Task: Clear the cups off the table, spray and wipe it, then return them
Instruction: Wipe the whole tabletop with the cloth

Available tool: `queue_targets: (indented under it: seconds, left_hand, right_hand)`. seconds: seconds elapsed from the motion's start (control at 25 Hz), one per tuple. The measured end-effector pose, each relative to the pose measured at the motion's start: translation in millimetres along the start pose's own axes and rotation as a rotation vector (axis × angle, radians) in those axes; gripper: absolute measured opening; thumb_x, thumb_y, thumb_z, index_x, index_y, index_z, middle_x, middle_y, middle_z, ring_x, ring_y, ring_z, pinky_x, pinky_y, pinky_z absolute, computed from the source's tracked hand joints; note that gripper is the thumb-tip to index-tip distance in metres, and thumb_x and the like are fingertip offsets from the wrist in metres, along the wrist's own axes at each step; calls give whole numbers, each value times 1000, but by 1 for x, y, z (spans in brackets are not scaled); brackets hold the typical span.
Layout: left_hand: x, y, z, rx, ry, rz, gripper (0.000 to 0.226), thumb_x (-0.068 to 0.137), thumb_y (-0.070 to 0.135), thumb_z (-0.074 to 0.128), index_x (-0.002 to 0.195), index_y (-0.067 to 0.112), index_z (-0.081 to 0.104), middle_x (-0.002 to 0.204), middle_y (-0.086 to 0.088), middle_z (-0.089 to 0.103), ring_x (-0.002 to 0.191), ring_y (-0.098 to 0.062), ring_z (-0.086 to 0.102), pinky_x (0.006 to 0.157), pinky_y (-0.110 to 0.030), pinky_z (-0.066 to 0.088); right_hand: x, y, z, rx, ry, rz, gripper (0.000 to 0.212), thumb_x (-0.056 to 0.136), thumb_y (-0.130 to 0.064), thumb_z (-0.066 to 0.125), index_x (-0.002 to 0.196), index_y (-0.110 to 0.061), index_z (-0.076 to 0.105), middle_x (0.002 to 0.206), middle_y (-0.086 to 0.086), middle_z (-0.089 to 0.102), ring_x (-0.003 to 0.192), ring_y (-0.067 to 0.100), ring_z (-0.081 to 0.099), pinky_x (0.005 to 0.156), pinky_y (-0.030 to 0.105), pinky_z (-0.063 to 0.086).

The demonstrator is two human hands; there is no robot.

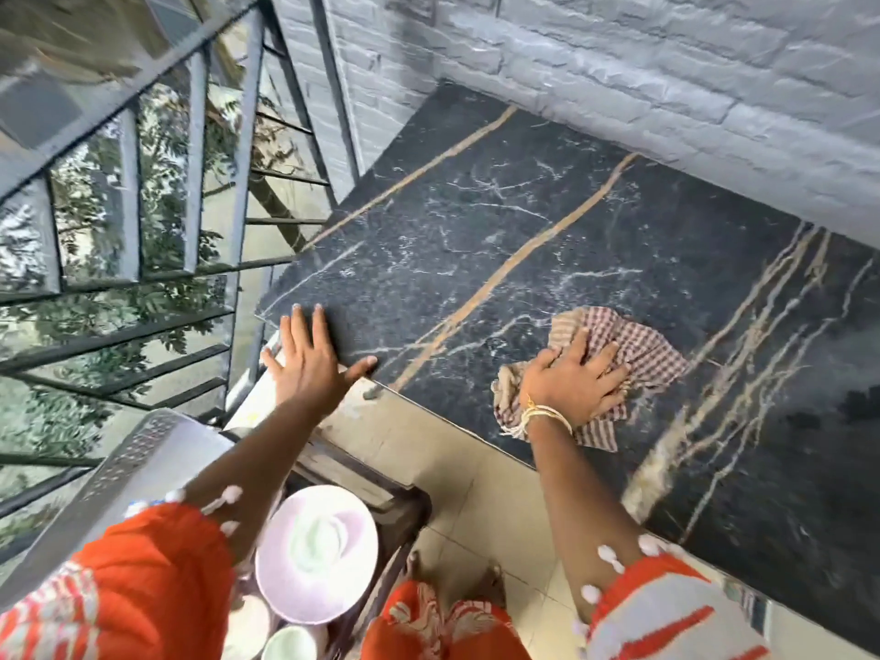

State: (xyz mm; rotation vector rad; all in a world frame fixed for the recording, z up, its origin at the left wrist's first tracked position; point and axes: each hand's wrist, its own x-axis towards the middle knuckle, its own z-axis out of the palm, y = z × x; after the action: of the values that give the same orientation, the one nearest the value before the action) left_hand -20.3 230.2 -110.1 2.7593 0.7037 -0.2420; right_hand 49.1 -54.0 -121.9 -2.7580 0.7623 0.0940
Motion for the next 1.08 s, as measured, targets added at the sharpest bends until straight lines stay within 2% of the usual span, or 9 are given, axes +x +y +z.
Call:
queue_targets:
  seconds: [0.24,0.4,0.52,0.64,0.68,0.76,0.96,1.04,1.08]
  left_hand:
    - [8,-32,10,18,-19,-23,111,71,87,28,153,21,-9,162,-3,-12,149,-24,-9,114,-58,15]
    - [11,-36,11,78,-20,5,106,79,77,37,152,19,-15,160,-5,-18,149,-25,-12,117,-51,13]
    - [8,-48,5,186,-42,54,110,81,71,45,151,11,-16,160,-6,-17,149,-24,-10,120,-46,12]
    - [1,-66,6,201,-61,143,119,74,77,47,151,8,-13,159,-6,-21,149,-26,9,118,-45,21]
    - [0,-69,7,183,-55,169,122,72,79,47,151,8,-14,156,-5,-26,146,-26,20,115,-43,27]
    - [0,-71,8,160,-59,181,124,71,82,44,150,10,-19,148,-2,-38,145,-25,25,114,-41,30]
    - [0,-70,8,55,-100,192,123,75,72,56,148,13,-24,148,0,-42,143,-25,30,102,-40,46]
    - [-2,-71,5,39,-119,169,123,77,62,63,149,15,-25,151,2,-41,131,-26,47,90,-39,52]
    - [-3,-69,4,37,-133,156,121,79,56,66,149,16,-24,151,2,-41,121,-27,54,85,-39,54]
  right_hand:
    - [-49,-134,38,-74,-56,-374,59,86,-42,44,143,-27,41,155,15,28,139,44,22,112,58,13]
    - [-80,-215,61,-114,-136,-894,51,88,-40,45,138,-34,45,149,8,39,137,39,29,113,53,19]
    - [-103,-243,71,-180,-277,-1321,47,90,-34,46,137,-40,47,151,1,38,140,32,27,114,46,19]
    - [-98,-234,66,-175,-360,-1487,45,95,-31,44,139,-40,45,154,-2,35,143,26,25,116,44,18]
    - [-90,-228,63,-171,-345,-1502,44,96,-32,43,139,-40,45,154,-2,34,143,26,25,116,45,18]
    - [-67,-217,57,-161,-274,-1403,44,96,-34,40,139,-42,44,156,-1,30,143,28,26,117,47,17]
    - [-37,-199,56,-82,-112,-720,46,95,-38,36,140,-40,42,158,2,23,145,32,19,117,54,13]
    - [-52,-206,59,-54,-86,-563,47,93,-37,39,140,-38,42,158,3,23,145,36,17,117,55,12]
    - [-61,-212,61,-53,-98,-569,47,93,-37,40,140,-38,41,158,5,24,144,37,16,117,55,11]
